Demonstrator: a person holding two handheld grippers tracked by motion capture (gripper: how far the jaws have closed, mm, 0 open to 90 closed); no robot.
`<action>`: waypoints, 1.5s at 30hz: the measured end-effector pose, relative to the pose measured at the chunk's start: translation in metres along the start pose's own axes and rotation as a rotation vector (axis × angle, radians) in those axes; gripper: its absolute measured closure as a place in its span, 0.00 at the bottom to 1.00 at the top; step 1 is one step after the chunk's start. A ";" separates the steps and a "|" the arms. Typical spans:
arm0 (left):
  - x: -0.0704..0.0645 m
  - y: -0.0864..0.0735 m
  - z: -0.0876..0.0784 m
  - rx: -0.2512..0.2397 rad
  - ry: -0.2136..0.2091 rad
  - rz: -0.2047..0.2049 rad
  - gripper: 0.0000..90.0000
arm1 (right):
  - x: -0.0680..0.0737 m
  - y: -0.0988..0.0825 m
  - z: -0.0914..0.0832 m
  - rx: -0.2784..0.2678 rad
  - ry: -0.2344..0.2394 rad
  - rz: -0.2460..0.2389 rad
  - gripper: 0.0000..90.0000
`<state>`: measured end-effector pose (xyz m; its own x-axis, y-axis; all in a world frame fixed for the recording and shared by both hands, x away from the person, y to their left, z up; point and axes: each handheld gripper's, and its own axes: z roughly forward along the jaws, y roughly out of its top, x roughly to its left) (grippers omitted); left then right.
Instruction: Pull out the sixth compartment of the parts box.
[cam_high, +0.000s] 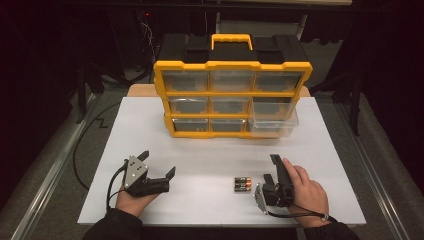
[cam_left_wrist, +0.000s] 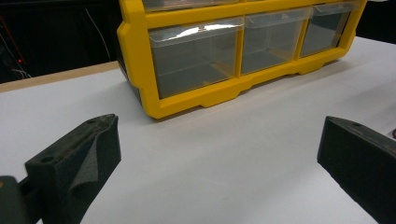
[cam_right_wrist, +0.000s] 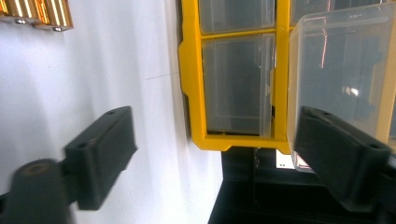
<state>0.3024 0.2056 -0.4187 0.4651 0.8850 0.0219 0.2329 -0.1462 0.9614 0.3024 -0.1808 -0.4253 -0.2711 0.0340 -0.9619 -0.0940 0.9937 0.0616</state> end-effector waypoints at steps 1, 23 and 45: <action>0.000 0.000 0.000 -0.001 0.000 0.000 0.00 | 0.000 0.000 0.000 -0.006 0.007 0.006 0.08; 0.002 -0.002 0.002 -0.003 0.012 -0.016 0.00 | -0.004 -0.009 0.003 -0.037 0.029 0.110 0.01; -0.001 0.002 -0.001 -0.001 0.007 -0.033 0.01 | -0.012 -0.020 0.008 -0.058 0.090 0.399 0.02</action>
<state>0.3010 0.2048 -0.4167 0.4515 0.8922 -0.0079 0.2473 -0.1166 0.9619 0.3150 -0.2003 -0.4165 -0.3799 0.4029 -0.8327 -0.0180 0.8968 0.4421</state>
